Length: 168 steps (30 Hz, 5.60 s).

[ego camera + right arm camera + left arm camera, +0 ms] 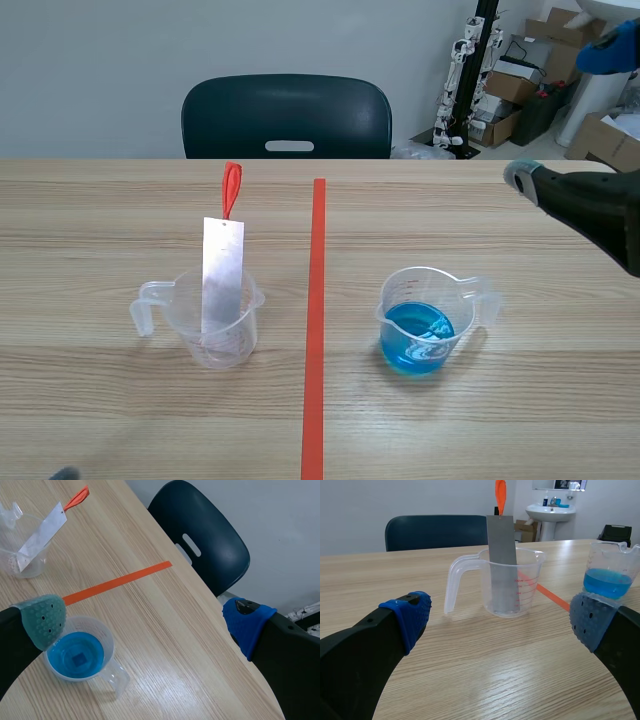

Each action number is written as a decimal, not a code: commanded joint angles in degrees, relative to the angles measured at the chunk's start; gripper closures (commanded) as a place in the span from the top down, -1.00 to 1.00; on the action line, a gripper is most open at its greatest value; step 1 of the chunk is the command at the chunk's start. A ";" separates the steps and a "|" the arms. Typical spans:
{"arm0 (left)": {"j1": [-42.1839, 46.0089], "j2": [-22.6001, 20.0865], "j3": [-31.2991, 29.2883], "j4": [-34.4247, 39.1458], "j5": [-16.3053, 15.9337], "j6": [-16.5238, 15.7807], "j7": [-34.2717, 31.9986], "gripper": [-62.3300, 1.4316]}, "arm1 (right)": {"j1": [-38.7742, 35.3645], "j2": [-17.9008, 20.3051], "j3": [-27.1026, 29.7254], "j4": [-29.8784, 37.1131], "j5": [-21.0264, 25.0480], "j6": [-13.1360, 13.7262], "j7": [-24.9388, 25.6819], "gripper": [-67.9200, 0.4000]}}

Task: Do the redox reaction experiment. lift the metal plate out of the left beaker

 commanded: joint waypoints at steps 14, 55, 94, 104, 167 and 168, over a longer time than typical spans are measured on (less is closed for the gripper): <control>-0.15 -0.35 0.00 0.33 -0.31 -0.04 -2.62 0.87 | 1.62 -2.60 0.02 0.87 0.07 -0.15 0.31 1.00; -0.48 -0.35 0.00 0.33 -0.33 -0.04 -2.08 0.87 | 26.58 -18.25 -24.50 0.24 -3.37 7.43 -12.44 1.00; -1.40 -0.35 0.00 0.33 -0.33 -0.07 -0.83 0.87 | 45.31 -16.09 -47.01 -12.68 -2.60 3.63 -5.66 1.00; -1.40 -0.35 0.00 0.33 -0.33 -0.07 -1.20 0.87 | 57.31 -17.25 -61.61 -12.68 -2.62 3.61 -8.22 1.00; -1.40 -0.35 0.00 0.33 -0.31 -1.14 -1.16 0.87 | 79.82 -54.23 -77.07 -50.60 7.06 3.65 -15.78 1.00; -1.40 -0.35 0.00 0.33 -0.31 -1.14 -1.16 0.87 | 79.91 -54.66 -77.09 -51.15 7.06 3.65 -15.74 1.00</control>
